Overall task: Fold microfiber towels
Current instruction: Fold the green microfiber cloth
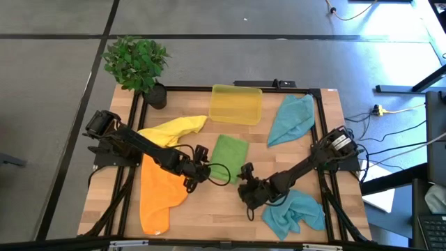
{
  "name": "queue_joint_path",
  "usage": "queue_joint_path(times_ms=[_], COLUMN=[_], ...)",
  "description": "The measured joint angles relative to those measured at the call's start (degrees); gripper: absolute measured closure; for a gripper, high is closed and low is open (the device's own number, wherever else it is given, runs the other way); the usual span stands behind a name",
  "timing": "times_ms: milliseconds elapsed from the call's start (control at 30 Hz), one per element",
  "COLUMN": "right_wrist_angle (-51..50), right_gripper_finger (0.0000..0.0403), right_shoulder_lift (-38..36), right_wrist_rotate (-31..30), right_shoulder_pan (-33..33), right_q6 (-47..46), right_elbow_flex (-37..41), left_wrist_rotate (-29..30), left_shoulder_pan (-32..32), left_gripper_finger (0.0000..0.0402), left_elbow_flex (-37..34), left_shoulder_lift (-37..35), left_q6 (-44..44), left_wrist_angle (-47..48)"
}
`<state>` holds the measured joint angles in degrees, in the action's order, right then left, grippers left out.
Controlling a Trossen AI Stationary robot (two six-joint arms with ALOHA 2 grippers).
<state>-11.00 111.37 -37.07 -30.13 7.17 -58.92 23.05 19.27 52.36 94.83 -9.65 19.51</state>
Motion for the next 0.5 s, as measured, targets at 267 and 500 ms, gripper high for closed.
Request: queue_joint_path(times_ms=[267,500], right_wrist_angle=[0.9,3.3], right_gripper_finger=[0.0166,0.0166], right_shoulder_lift=[0.2,0.3], right_wrist_rotate=[-1.9,1.4], right_shoulder_pan=[0.8,3.6], right_q6=[5.2,5.4], right_elbow_flex=[0.1,0.2], left_wrist_rotate=[0.0,0.0], left_shoulder_pan=[0.0,0.0], left_gripper_finger=[0.0168,0.0168], left_elbow_flex=[0.0,0.0], left_shoulder_lift=[0.0,0.0], left_q6=[0.0,0.0], left_wrist_angle=[-0.7,-2.1])
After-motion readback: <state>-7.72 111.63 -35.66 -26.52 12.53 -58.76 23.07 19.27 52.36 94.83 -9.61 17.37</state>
